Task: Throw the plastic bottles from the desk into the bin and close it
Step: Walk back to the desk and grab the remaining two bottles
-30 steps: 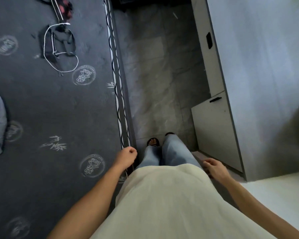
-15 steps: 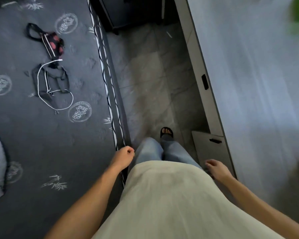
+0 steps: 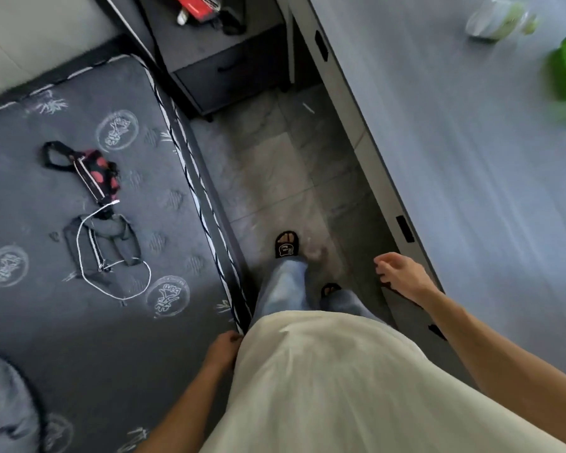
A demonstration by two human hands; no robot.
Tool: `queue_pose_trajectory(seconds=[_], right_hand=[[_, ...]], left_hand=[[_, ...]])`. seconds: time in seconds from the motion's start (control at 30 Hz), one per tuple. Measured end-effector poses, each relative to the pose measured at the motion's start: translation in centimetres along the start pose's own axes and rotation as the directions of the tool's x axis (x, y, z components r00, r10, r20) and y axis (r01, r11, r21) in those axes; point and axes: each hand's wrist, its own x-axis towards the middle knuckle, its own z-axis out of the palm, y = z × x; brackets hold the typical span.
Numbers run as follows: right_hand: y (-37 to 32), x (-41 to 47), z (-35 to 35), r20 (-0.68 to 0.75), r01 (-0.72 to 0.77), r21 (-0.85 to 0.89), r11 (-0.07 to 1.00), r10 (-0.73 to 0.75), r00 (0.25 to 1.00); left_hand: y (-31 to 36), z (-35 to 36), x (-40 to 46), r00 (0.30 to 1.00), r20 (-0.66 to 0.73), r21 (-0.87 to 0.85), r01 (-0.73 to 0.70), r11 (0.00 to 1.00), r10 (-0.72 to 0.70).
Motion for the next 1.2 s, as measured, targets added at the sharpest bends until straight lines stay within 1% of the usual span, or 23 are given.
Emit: queue_pose_trajectory(seconds=[0.17, 0.27, 0.4, 0.57, 0.63, 0.7, 0.83, 0.9, 1.07, 1.2], right_hand=[[-1.2, -0.1, 0.7, -0.033, -0.122, -0.069, 0.99, 0.119, 0.992], [-1.0, -1.2, 1.3, -0.041, -0.195, -0.035, 0.98, 0.193, 0.98], [-0.4, -2.1, 2.2, -0.031, -0.303, 0.055, 0.951, 0.305, 0.952], [0.0, -1.2, 2.5, 0.002, -0.385, 0.209, 0.899, 0.394, 0.919], [-0.3, -0.1, 1.4, 0.002, -0.409, 0.276, 0.87, 0.425, 0.905], [-1.0, 1.1, -0.1, -0.008, -0.402, 0.325, 0.856, 0.428, 0.904], [-3.0, 4.6, -4.4, -0.078, -0.304, 0.359, 0.882, 0.353, 0.933], [-4.4, 6.1, -6.7, -0.113, -0.258, 0.375, 0.89, 0.32, 0.941], [-7.2, 8.8, -11.0, -0.187, -0.184, 0.556, 0.811, 0.337, 0.923], [-8.1, 9.9, -12.2, -0.183, -0.193, 0.622, 0.759, 0.381, 0.906]], left_hand=[[9.2, -9.5, 4.7, 0.991, -0.078, -0.027, -0.111, 0.993, 0.108], [16.2, -13.9, 6.6, 0.979, -0.09, -0.051, -0.189, 0.981, 0.184], [25.3, -17.7, 8.8, 0.941, -0.056, 0.065, -0.33, 0.942, 0.334], [34.7, -19.3, 10.3, 0.897, 0.013, 0.294, -0.427, 0.855, 0.443], [37.3, -19.5, 10.7, 0.894, 0.038, 0.379, -0.426, 0.821, 0.447], [39.1, -20.0, 10.9, 0.901, 0.067, 0.442, -0.411, 0.797, 0.428], [40.9, -21.0, 11.1, 0.922, 0.08, 0.522, -0.363, 0.772, 0.379], [41.3, -21.7, 11.1, 0.929, 0.077, 0.583, -0.337, 0.739, 0.362], [42.5, -23.6, 11.3, 0.945, 0.1, 0.664, -0.297, 0.686, 0.312], [45.6, -24.9, 11.7, 0.946, 0.135, 0.689, -0.303, 0.658, 0.295]])
